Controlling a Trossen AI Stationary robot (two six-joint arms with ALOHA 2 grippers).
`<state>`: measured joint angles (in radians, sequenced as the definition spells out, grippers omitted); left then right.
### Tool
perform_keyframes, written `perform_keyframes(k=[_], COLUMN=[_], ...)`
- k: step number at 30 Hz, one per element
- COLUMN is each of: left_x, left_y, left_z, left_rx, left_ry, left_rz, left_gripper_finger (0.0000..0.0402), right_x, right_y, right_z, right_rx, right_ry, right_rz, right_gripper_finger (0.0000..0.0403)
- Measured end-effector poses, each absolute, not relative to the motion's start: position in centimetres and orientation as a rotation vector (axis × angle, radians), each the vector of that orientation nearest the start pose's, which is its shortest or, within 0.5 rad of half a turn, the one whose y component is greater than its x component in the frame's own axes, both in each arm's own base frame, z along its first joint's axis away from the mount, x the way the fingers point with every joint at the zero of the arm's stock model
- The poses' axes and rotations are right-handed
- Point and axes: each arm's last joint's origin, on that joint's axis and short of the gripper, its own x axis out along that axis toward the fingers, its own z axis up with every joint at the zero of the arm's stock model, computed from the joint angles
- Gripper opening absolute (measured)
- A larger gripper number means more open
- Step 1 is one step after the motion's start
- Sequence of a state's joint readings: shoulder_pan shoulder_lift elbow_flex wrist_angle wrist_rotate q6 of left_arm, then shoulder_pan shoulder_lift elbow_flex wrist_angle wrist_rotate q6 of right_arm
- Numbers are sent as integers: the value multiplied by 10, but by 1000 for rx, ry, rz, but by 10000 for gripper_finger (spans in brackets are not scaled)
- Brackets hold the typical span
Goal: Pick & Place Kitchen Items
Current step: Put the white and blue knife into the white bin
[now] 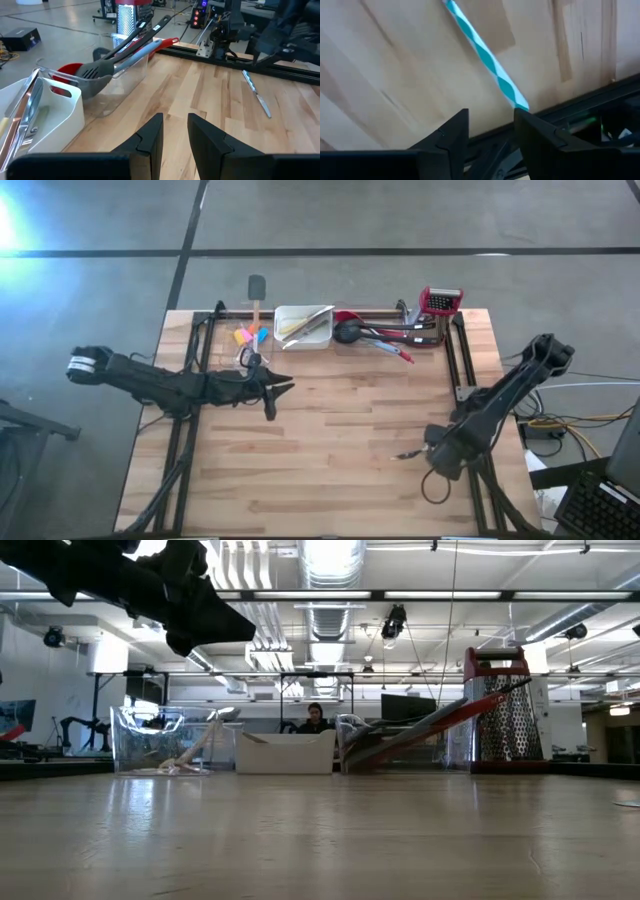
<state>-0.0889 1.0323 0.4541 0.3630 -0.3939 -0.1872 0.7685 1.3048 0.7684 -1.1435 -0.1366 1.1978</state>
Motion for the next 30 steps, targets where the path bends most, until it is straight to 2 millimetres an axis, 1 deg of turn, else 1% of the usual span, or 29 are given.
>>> perform_keyframes(k=[3, 8, 14, 17, 21, 26, 30], left_x=[215, 215, 215, 215, 216, 216, 216], left_y=[-8, -8, -8, -8, -8, -8, -8], left_z=[226, 226, 226, 227, 228, 229, 229], left_rx=[-134, -133, -133, -133, -131, -129, -129], left_ry=[179, 178, 178, 177, 161, 156, 157], left_rz=[322, 322, 322, 322, 320, 319, 319], left_gripper_finger=[93, 93, 92, 92, 94, 92, 96], right_x=[119, 111, 103, 102, 103, 109, 110], right_y=[121, 115, 107, 106, 106, 107, 107], right_z=[181, 163, 145, 143, 144, 148, 146], right_rx=[364, 424, 372, 360, 331, 267, 252], right_ry=[1712, 1701, 1733, 1738, 1721, 1613, 1605], right_rz=[-332, -254, -250, -253, -243, -249, -252], right_gripper_finger=[157, 155, 145, 139, 133, 134, 134])
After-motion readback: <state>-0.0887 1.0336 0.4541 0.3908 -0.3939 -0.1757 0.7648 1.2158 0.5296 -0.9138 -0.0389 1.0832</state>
